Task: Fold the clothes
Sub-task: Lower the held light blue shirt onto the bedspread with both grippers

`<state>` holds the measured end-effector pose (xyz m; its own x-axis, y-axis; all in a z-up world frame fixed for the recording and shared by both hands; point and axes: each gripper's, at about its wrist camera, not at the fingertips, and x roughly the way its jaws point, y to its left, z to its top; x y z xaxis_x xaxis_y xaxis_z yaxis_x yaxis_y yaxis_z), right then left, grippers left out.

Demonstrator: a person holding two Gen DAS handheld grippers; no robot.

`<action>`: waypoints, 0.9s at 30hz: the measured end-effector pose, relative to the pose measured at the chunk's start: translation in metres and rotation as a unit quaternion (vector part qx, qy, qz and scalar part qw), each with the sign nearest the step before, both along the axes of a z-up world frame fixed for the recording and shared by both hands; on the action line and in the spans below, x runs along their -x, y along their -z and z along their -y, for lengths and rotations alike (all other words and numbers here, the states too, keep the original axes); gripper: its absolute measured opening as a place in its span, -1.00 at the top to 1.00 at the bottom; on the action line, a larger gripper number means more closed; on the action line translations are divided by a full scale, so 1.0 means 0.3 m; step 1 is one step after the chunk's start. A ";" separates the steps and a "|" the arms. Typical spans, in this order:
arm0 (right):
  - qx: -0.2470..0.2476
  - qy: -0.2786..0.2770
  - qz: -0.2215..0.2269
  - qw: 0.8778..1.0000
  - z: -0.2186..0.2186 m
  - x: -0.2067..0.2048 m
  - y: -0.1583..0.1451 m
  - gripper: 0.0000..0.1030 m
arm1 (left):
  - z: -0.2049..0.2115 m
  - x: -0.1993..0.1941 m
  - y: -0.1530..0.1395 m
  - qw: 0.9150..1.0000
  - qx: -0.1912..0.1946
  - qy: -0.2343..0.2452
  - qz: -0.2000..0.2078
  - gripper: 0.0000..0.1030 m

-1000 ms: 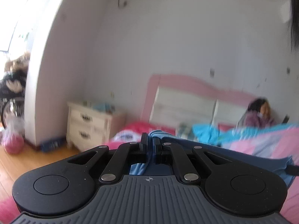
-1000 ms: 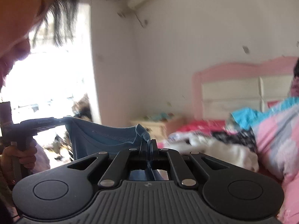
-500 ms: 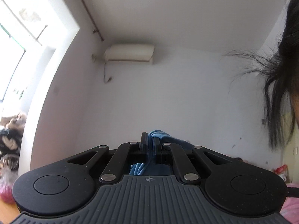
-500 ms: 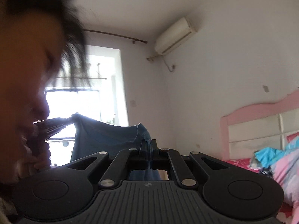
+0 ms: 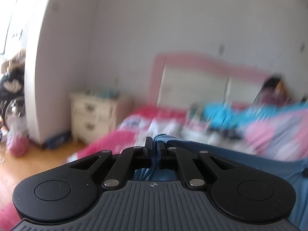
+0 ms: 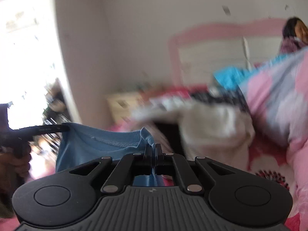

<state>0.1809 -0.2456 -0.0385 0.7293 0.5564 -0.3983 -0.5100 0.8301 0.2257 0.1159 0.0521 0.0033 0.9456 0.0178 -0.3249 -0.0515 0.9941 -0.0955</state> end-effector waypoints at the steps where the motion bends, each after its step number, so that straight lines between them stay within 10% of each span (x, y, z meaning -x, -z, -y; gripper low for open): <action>1: 0.018 0.008 -0.017 1.000 -0.019 -0.059 0.069 0.95 | 0.012 -0.075 0.073 1.000 -0.005 -0.003 -0.027 0.94; 8: 0.088 0.048 -0.089 0.991 -0.064 -0.247 0.367 0.95 | 0.079 -0.351 0.458 0.988 -0.043 -0.008 -0.147 0.94; 24: 0.135 0.063 -0.103 0.983 -0.119 -0.364 0.505 0.91 | 0.124 -0.456 0.650 0.977 -0.099 0.004 -0.186 0.85; 27: 0.119 0.067 -0.122 0.983 -0.099 -0.374 0.513 0.54 | 0.141 -0.448 0.651 0.975 -0.118 0.007 -0.190 0.72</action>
